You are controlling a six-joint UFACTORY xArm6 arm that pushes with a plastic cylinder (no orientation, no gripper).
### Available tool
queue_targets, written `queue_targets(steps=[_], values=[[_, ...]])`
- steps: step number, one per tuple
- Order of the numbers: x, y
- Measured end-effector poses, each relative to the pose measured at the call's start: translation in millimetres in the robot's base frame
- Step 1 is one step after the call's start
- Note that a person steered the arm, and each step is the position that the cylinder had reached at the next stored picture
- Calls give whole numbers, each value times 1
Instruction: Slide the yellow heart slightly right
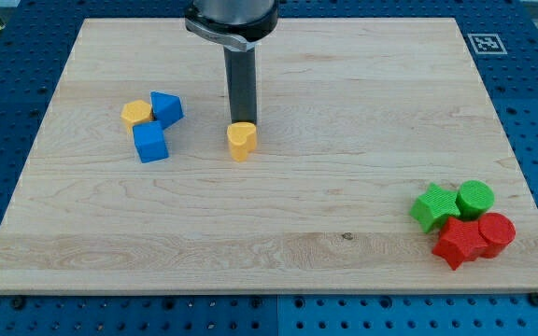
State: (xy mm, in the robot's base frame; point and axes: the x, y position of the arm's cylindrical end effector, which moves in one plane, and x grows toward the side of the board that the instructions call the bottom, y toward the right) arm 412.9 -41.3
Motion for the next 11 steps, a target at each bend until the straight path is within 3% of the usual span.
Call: queue_targets(steps=[2,4,6,11], values=[[-18,-37],[28,-33],[53,10],[57,26]])
